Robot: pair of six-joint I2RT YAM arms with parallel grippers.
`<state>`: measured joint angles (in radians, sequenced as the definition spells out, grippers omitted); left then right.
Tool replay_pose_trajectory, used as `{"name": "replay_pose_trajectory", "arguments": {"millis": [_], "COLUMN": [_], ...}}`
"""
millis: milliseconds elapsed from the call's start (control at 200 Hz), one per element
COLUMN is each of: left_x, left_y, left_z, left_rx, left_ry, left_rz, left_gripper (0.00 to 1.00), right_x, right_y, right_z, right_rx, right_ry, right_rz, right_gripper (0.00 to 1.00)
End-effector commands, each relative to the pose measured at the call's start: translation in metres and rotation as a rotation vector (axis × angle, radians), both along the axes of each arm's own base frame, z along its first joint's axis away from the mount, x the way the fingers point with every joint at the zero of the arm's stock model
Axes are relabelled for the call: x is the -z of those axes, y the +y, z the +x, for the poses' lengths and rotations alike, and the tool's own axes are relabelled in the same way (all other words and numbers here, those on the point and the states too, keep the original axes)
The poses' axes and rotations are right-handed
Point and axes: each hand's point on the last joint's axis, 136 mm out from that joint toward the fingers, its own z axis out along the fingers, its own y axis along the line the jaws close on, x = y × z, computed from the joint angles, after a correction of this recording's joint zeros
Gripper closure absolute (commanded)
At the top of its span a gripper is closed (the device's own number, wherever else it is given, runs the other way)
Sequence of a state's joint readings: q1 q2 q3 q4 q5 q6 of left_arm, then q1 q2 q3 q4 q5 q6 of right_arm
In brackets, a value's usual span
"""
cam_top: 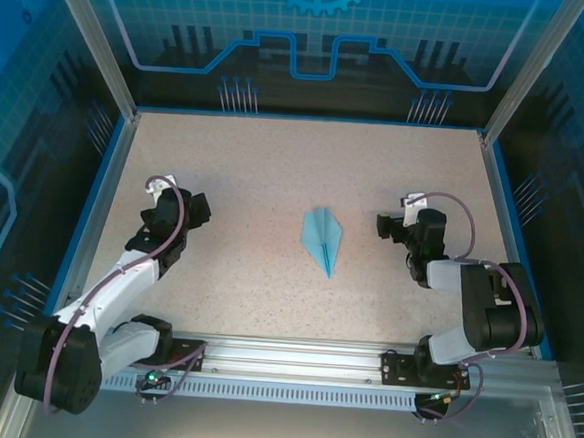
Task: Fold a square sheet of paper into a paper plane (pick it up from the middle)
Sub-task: Reset both arms
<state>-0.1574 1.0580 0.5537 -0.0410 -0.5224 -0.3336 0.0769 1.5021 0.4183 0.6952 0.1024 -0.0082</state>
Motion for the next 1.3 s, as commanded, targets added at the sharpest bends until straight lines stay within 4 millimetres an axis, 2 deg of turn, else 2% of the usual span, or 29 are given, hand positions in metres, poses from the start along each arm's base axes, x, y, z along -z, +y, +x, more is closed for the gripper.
{"name": "replay_pose_trajectory", "arguments": {"millis": [0,135,205,295,390,540,655,760,805,845,970,1295], "left_x": [0.000,0.013,0.016,0.020,0.032,0.027,0.040,0.042,0.050,0.046,0.051,0.050], "left_y": [0.001,0.008,0.009,0.006,-0.004,-0.012,-0.015,-0.016,-0.020,-0.021,-0.017,-0.017], "left_z": [0.016,0.026,0.031,0.042,0.052,0.065,0.075,0.072,0.067,0.068,0.069,0.069], "left_rx": [0.055,0.066,0.080,0.124,0.192,0.249,0.276,0.297,0.335,0.343,0.328,0.330], "left_ry": [-0.037,0.000,-0.050,-0.097,-0.084,-0.153,-0.141,-0.149,-0.173,-0.231,-0.169,-0.178], "left_rz": [0.058,0.108,0.111,0.113,0.125,0.137,0.140,0.099,0.080,0.098,0.072,0.075], "left_gripper": [0.02,0.02,0.01,0.02,0.01,0.02,0.02,0.01,0.01,0.01,0.01,0.02], "right_x": [-0.017,-0.017,-0.017,-0.017,-0.017,-0.017,-0.017,-0.017,-0.017,-0.017,-0.017,-0.017], "right_y": [0.002,0.002,0.002,0.002,0.002,0.002,0.002,0.002,0.002,0.002,0.002,0.002], "right_z": [0.009,0.009,0.009,0.009,0.010,0.009,0.010,0.009,0.010,0.009,0.009,0.009], "right_rx": [-0.025,-0.025,-0.026,-0.025,-0.025,-0.025,-0.026,-0.026,-0.026,-0.027,-0.025,-0.026], "right_ry": [-0.070,-0.069,-0.068,-0.069,-0.069,-0.068,-0.069,-0.068,-0.069,-0.067,-0.068,-0.068], "right_rz": [0.017,0.018,0.018,0.018,0.018,0.020,0.020,0.019,0.020,0.020,0.019,0.019], "right_gripper": [0.01,0.01,0.00,0.01,0.01,0.01,0.01,0.01,0.00,0.01,0.01,0.01]}}
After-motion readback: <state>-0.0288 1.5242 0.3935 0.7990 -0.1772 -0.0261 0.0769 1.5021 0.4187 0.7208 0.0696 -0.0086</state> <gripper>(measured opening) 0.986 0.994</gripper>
